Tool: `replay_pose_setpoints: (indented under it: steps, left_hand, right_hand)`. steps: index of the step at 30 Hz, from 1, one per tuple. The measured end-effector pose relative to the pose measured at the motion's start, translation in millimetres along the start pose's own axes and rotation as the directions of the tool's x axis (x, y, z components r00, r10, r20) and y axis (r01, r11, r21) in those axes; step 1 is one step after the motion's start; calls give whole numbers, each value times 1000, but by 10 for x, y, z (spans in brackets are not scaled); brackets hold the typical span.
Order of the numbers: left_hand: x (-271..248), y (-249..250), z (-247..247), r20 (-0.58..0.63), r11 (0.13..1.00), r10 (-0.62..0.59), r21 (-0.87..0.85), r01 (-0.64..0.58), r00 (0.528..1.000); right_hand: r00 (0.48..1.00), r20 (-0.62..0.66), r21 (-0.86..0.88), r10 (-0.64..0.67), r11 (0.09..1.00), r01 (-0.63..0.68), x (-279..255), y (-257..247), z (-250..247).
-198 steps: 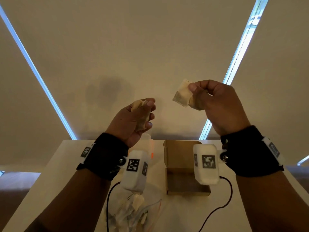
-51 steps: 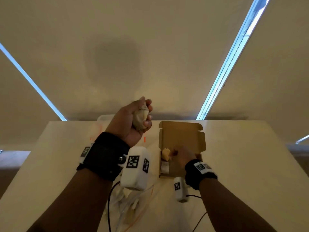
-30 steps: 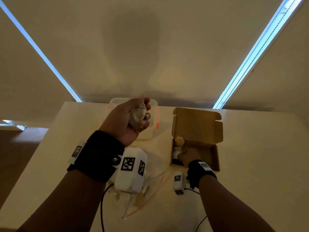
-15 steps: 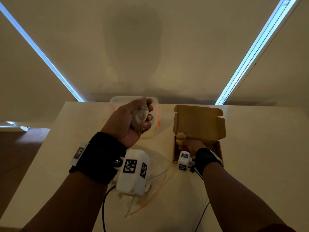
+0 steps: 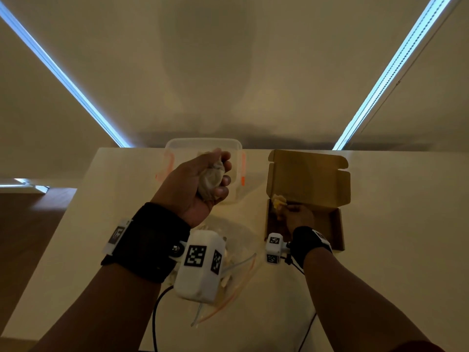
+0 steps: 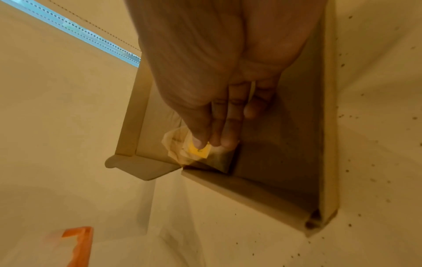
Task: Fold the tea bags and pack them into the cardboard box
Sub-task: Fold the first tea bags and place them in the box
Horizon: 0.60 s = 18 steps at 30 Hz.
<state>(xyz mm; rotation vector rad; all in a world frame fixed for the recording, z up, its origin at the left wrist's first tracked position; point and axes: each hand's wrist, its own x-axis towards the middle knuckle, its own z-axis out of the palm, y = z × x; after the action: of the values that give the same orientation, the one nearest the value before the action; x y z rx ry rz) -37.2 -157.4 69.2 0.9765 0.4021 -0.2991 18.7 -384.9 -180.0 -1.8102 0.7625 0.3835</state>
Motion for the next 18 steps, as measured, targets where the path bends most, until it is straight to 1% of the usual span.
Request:
replay_pose_setpoints:
  steps: [6,10,12,14,16,17,18]
  left_hand:
    - [44,67,34,17,1000,0,-24,0,1000]
    - [56,133,141,40,999,-2,-52,4,999]
    - [54,162,223,61,998,-4,-66,8,998]
    - [37,193,317,74,997,-5,-82,11,997]
    - [23,232,396,89,994,-13,-110,22,996]
    - [19,255,430,96,991,-20,-127,32,995]
    - [12,284,463,102,988,-26,-146,41,994]
  right_hand:
    - [998,46,-61,31,998,-28,-21,29,-126]
    - [994,111,-142,18,990,-2,-176,-104,-322]
    - [989,146,-150,-26,987,49,-311,-248,-411]
    - [977,188,-161,-100,978,131,-541,-476,-502]
    - [947,217,-124,-237,955,268,-870,-785,-617]
    - [919,224,-80,-324,934,349,-1091,-967,-684]
    - [875,230,-29,-426,896,443,-1303,-1140,-752]
